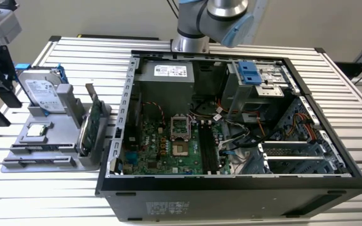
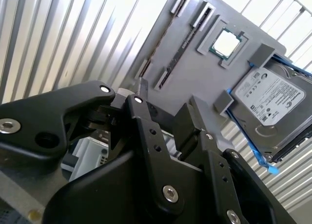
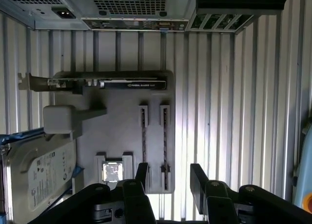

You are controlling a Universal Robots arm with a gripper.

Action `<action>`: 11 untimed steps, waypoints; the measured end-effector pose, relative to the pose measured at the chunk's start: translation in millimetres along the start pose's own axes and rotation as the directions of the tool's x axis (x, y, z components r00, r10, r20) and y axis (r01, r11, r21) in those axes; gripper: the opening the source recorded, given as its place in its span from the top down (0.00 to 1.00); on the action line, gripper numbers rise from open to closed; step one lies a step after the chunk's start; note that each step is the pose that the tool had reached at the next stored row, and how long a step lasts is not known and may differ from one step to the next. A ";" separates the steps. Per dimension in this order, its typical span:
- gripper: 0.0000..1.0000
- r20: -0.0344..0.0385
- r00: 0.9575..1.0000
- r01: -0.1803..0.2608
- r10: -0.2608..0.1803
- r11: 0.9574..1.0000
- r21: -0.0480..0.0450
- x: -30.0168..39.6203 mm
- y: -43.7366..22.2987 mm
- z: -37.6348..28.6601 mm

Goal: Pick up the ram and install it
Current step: 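Pick up the ram and move it above insertion slot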

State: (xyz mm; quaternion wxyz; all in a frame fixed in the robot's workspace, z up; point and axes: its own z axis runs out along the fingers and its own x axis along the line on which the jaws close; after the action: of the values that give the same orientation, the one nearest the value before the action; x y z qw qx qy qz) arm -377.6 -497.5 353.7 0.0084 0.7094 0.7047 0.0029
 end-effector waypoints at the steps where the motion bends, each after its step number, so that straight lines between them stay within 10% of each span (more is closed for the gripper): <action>1: 0.00 0.000 1.000 0.000 0.000 1.000 0.000 0.1 0.0 0.6; 11: 0.00 0.000 1.000 0.000 0.000 1.000 0.000 1.2 -0.1 7.8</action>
State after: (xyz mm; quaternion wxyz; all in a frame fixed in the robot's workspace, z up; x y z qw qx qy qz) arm -377.6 -496.4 345.9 0.0084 0.7094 0.7047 0.0029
